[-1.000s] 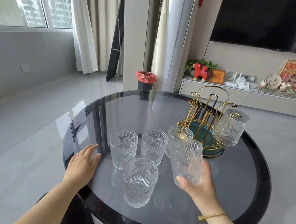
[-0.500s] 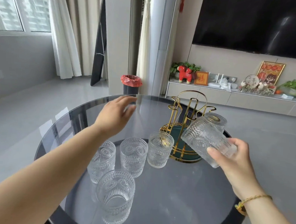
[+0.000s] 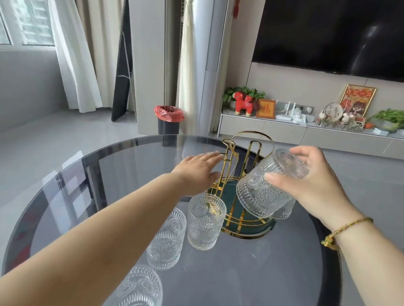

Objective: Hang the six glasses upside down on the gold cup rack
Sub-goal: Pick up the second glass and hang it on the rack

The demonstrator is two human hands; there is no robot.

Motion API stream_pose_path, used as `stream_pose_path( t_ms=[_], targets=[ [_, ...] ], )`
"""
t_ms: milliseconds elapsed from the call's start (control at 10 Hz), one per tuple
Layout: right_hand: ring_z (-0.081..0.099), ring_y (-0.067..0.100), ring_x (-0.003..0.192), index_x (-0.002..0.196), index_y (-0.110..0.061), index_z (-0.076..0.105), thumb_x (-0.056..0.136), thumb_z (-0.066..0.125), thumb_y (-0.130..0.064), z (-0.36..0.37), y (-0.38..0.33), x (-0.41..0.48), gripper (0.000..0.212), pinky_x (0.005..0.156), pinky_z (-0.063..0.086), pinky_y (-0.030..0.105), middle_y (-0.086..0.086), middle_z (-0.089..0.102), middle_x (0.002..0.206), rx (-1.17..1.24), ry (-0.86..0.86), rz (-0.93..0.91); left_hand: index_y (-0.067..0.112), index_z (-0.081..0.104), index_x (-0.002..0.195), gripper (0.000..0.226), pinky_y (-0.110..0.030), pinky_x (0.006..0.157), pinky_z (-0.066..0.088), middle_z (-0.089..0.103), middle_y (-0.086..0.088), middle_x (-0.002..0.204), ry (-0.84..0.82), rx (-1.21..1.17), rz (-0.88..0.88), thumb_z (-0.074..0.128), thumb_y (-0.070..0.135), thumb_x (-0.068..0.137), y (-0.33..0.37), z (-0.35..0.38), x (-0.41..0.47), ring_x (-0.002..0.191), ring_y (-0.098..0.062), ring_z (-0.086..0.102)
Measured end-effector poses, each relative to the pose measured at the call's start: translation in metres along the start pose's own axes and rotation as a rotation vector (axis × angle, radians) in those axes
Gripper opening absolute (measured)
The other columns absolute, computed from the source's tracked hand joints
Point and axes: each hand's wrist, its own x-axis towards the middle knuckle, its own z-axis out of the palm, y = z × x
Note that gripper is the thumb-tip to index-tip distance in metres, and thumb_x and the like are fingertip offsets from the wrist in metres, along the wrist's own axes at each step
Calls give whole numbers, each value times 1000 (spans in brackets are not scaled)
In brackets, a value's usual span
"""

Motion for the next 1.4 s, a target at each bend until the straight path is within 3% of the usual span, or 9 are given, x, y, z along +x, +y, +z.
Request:
stream_pose_path(
  t_ms=[300, 500, 600, 800, 1100, 1400],
  targets=[
    [36, 5, 105, 101, -32, 40, 59, 75, -36, -1, -13, 25, 54, 85, 27, 25, -11, 43, 113, -11, 80, -71, 26, 19, 140, 47, -39, 115, 11, 18, 4, 154, 19, 19, 17, 30, 21, 95, -5, -7, 10, 141, -18, 15],
    [40, 25, 118, 110, -28, 42, 57, 74, -43, 27, -3, 37, 64, 93, 32, 33, 7, 48, 126, -190, -5, -10, 27, 19, 140, 48, -38, 115, 11, 19, 5, 153, 9, 26, 12, 29, 17, 94, -4, -8, 10, 141, -18, 16],
    [39, 28, 117, 116, -24, 44, 58, 73, -47, 39, 2, 35, 69, 96, 27, 35, 6, 52, 126, -338, -44, -27, 28, 18, 140, 49, -37, 115, 10, 18, 5, 153, 17, 25, 16, 29, 16, 94, -6, -7, 9, 141, -17, 15],
    [39, 25, 116, 121, -26, 42, 60, 67, -56, 52, 13, 36, 72, 87, 18, 31, 4, 54, 125, -562, -125, -83, 28, 17, 140, 49, -37, 116, 5, 18, 5, 153, 24, 23, 20, 29, 16, 94, -7, -5, 9, 142, -16, 10],
    [35, 22, 127, 128, -24, 37, 69, 57, -59, 55, 20, 40, 72, 106, 10, 40, 1, 44, 139, -680, -227, -123, 28, 17, 140, 50, -38, 116, 5, 17, 5, 154, 26, 21, 23, 31, 16, 94, -8, -4, 9, 142, -17, 9],
    [36, 21, 126, 124, -24, 42, 75, 51, -56, 58, 24, 40, 60, 107, 9, 42, 0, 45, 136, -650, -240, -129, 27, 15, 140, 50, -38, 116, 4, 15, 5, 154, 17, 21, 20, 31, 16, 94, -8, -3, 8, 142, -17, 9]
  ],
)
